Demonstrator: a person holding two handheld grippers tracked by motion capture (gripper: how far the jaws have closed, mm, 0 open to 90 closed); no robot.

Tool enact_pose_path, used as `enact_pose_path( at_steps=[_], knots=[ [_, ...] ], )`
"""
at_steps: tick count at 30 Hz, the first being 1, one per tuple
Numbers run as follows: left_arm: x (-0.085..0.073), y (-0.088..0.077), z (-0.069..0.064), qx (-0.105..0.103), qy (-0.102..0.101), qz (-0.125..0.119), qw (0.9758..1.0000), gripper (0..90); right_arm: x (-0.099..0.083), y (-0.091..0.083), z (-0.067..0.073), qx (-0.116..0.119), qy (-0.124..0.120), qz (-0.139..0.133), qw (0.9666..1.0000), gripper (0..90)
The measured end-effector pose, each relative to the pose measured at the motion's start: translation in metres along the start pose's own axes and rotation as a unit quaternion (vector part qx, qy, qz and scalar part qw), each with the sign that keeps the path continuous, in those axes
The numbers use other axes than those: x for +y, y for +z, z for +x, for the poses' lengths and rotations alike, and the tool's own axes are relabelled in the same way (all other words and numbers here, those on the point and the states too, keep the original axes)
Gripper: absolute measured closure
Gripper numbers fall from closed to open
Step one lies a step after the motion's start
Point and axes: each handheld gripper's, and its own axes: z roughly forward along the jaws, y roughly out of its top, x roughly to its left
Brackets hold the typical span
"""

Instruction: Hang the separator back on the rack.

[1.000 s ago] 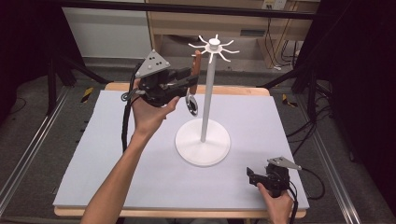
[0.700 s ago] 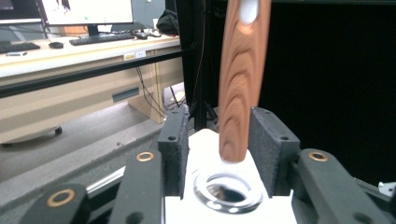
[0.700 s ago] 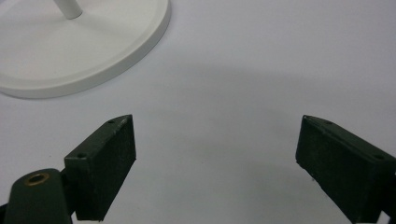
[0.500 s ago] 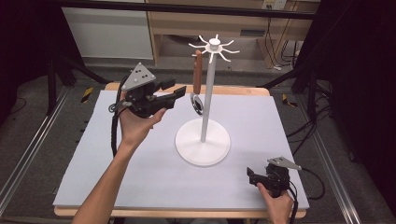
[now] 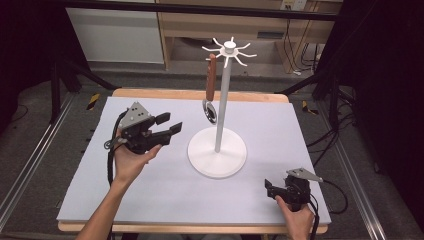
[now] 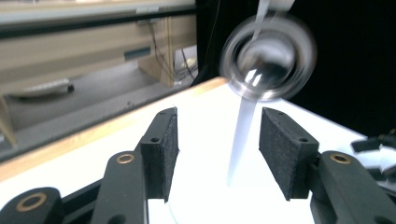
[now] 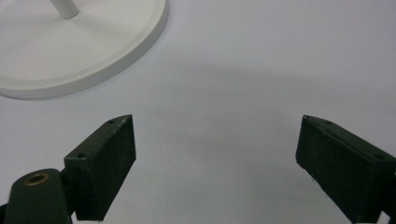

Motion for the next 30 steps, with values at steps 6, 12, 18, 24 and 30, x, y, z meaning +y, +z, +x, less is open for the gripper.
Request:
enact_pose_path(
  at_steps=[6, 12, 18, 24, 30],
  knots=[
    [-0.032, -0.001, 0.004, 0.004, -0.005, 0.025, 0.9997, 45.4, 0.0, 0.0, -0.001, -0.002, 0.0, -0.001, 1.0, 12.2],
    [-0.063, -0.007, 0.011, 0.019, -0.017, 0.048, 0.9985, 42.6, -0.001, -0.001, -0.003, -0.004, 0.003, -0.001, 1.0, 11.4],
    [-0.098, -0.016, 0.029, 0.047, -0.042, 0.077, 0.995, 39.6, -0.002, -0.001, -0.007, -0.01, 0.007, -0.002, 0.9999, 11.3],
    [-0.128, -0.027, 0.044, 0.082, -0.068, 0.094, 0.9899, 37.2, -0.004, 0.0, -0.014, -0.019, 0.017, 0.005, 0.9997, 10.3],
    [-0.147, -0.035, 0.058, 0.113, -0.072, 0.116, 0.9842, 35.5, -0.004, 0.002, -0.019, -0.028, 0.02, 0.01, 0.9994, 10.2]
  ],
)
